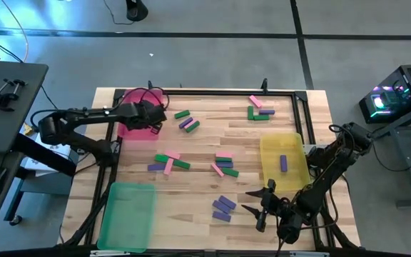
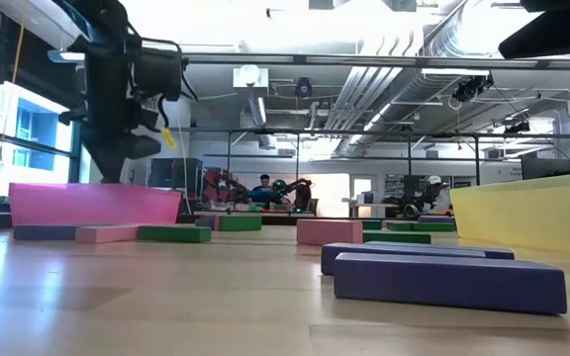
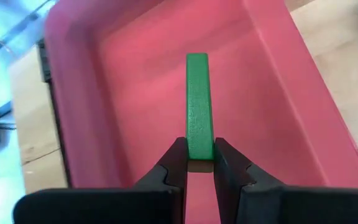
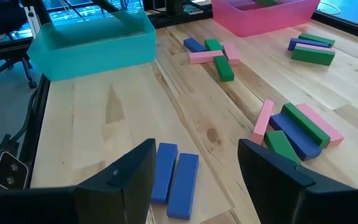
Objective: Sort blocks
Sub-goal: Put the green block into the pink bin, then put the pink block into the green bin
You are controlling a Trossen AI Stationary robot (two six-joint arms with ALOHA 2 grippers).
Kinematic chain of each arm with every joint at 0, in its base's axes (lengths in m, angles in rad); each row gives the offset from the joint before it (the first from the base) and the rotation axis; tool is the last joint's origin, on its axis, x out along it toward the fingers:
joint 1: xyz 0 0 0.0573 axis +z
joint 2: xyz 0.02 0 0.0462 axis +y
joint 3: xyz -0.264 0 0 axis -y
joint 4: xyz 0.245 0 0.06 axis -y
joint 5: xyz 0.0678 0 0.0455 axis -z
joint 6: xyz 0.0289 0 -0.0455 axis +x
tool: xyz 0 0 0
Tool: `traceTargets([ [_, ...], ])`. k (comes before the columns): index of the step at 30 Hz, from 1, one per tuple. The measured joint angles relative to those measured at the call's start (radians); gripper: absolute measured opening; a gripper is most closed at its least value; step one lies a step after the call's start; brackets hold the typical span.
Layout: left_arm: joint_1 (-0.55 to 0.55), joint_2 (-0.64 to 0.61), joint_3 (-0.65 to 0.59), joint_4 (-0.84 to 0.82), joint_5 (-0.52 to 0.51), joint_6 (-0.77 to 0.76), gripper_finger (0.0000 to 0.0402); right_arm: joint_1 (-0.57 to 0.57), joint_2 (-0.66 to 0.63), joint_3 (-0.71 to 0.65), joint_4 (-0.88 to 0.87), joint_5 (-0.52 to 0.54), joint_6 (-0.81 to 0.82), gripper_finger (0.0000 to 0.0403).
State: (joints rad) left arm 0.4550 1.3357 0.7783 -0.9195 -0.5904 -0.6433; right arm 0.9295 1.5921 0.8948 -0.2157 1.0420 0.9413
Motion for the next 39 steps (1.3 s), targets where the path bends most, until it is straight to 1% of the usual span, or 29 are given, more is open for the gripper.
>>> traceTargets([
  [3,0.014,0.0,-0.032,0.029,0.016,0.008,0.0032,0.0,0.0,0.0,0.0,0.0,0.0,0.0213],
  [6,0.022,0.0,-0.043,0.036,-0.002,-0.002,0.0049,0.0,0.0,0.0,0.0,0.0,0.0,0.0213],
  [9,0.031,0.0,-0.046,0.044,-0.01,0.029,0.0079,0.0,0.0,0.0,0.0,0.0,0.0,0.0213],
  [17,0.059,-0.004,-0.046,0.06,-0.011,0.078,0.018,0.0,0.0,0.0,0.0,0.0,0.0,0.0213],
  [20,0.06,-0.025,-0.041,0.058,-0.007,0.08,0.0202,0.0,0.0,0.0,0.0,0.005,0.0,0.0213],
  [23,0.039,-0.061,-0.023,0.058,0.011,0.09,0.0211,0.0,0.0,0.0,0.0,0.016,0.0,0.0213],
  [27,-0.033,-0.125,0.018,0.064,0.025,0.136,0.0213,0.0,0.0,0.0,0.002,0.024,0.0,0.0213],
  [31,-0.155,-0.191,0.042,0.129,0.051,0.184,0.0213,0.0,0.0,0.0,0.004,0.024,0.0,0.0213],
  [35,-0.308,-0.229,0.042,0.268,0.083,0.248,0.021,0.0,0.0,0.0,0.004,0.024,0.0,0.0213],
  [39,-0.476,-0.214,0.037,0.46,0.084,0.353,0.0195,0.0,0.0,0.0,0.004,0.026,0.0,0.0213],
])
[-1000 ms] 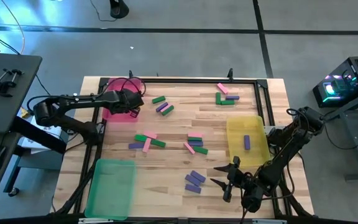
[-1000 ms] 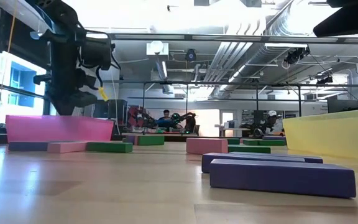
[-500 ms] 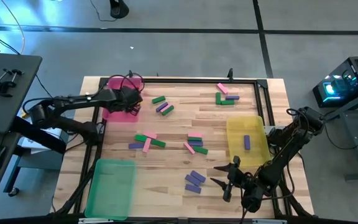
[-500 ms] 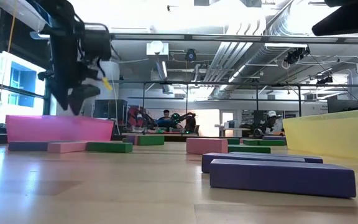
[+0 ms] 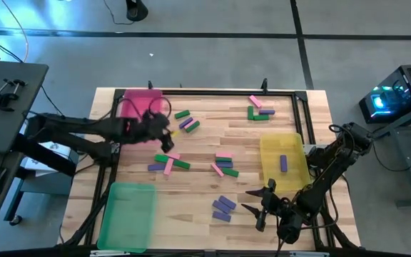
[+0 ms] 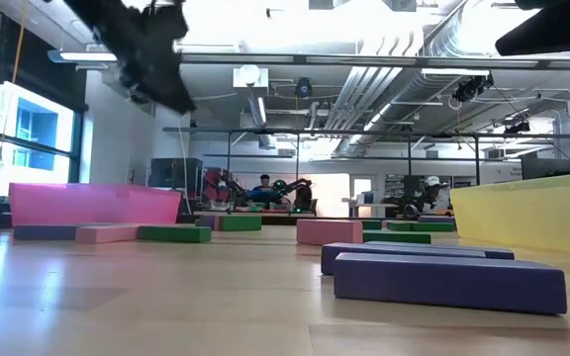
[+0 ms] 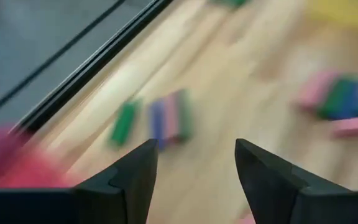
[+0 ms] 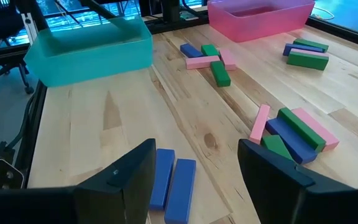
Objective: Sort blocks
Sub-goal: Put the pink block into the green bin
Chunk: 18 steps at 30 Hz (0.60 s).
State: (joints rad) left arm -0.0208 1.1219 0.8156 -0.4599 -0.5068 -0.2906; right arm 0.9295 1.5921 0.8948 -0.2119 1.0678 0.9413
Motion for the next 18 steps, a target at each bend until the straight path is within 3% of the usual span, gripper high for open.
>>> traceTargets([
  [4,-0.152,0.072,-0.02,0.221,0.015,0.163,0.0181,0.0,0.0,0.0,0.0,0.005,0.0,0.0213],
  [8,-0.242,0.2,-0.022,0.42,0.113,0.273,0.0174,0.0,0.0,0.0,0.0,0.016,0.0,0.0213],
  [13,-0.288,0.408,-0.024,0.686,0.211,0.326,0.0172,0.0,0.0,0.0,0.0,0.023,0.0,0.0213],
  [18,-0.288,0.589,-0.004,0.876,0.214,0.329,0.0172,0.0,0.0,0.0,0.001,0.023,0.0,0.0213],
])
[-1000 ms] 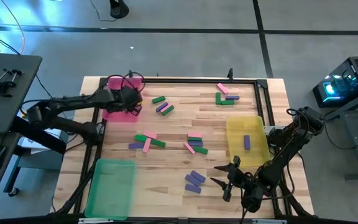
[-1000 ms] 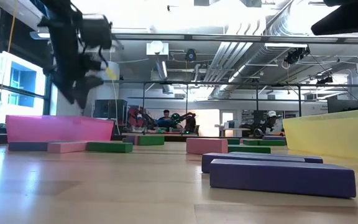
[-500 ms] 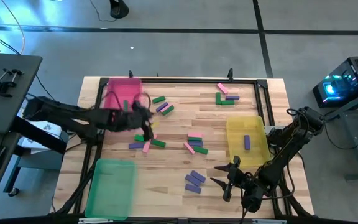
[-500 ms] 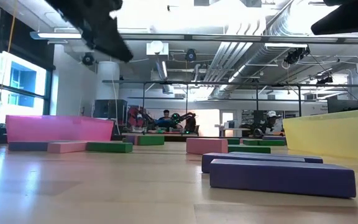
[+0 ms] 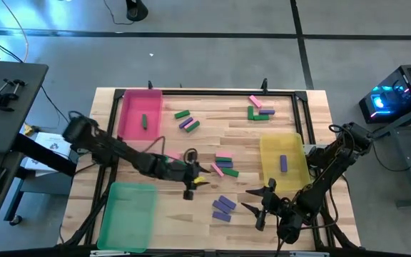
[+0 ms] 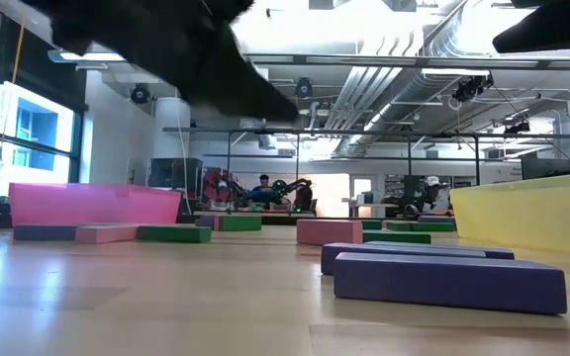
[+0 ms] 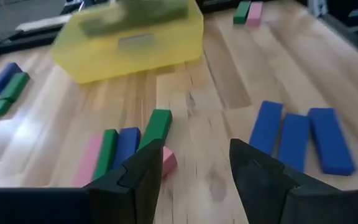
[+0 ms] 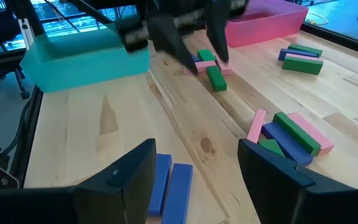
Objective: Sort blocks
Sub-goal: Put the pink block into the green bin
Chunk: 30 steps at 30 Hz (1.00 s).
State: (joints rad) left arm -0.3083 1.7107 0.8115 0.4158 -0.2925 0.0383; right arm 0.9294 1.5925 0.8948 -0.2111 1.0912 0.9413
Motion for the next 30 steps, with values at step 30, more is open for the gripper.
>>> traceTargets([
  [30,0.141,0.161,0.18,-0.211,0.104,0.195,0.0172,0.0,0.0,0.0,0.011,0.0,-0.004,0.0213],
])
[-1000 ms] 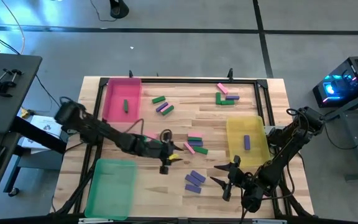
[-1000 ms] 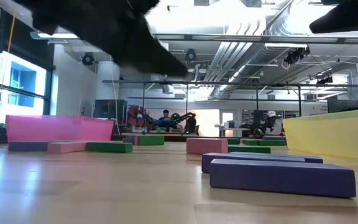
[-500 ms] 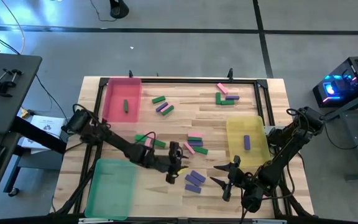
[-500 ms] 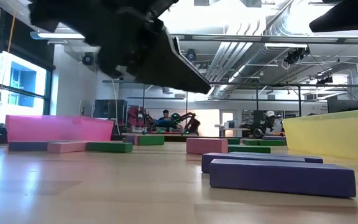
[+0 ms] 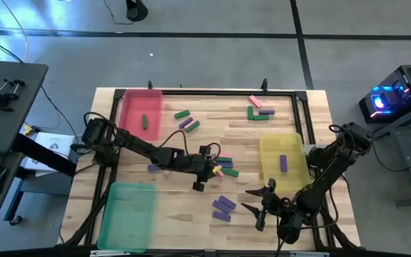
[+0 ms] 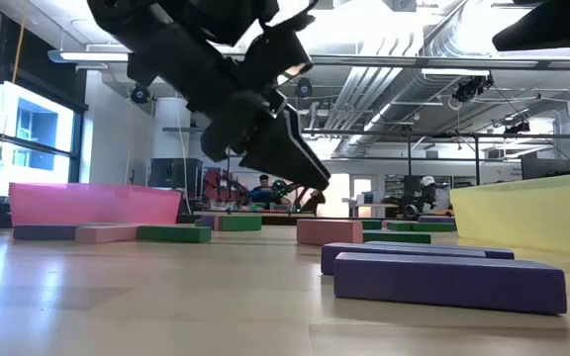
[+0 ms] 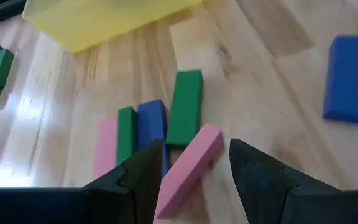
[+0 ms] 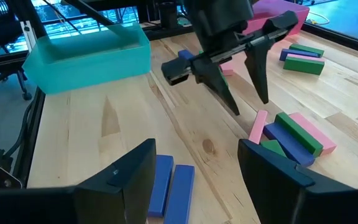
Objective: Sort blocks
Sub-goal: Put the pink block into the green bin
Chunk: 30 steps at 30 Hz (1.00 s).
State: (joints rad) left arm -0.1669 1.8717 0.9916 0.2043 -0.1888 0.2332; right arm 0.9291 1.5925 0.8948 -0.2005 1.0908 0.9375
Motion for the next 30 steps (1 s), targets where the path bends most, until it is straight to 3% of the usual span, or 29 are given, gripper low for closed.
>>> traceTargets([
  [10,0.037,0.014,0.0,-0.004,0.085,0.062,0.0172,0.0,0.0,0.0,0.002,0.0,0.0,0.0213],
  [21,0.038,0.127,0.0,0.059,0.038,0.083,0.0172,0.0,0.0,0.0,0.003,-0.001,-0.003,0.0213],
  [30,0.014,0.127,0.0,0.034,0.072,0.032,0.0161,0.0,0.0,0.0,0.003,-0.001,-0.001,0.0213],
])
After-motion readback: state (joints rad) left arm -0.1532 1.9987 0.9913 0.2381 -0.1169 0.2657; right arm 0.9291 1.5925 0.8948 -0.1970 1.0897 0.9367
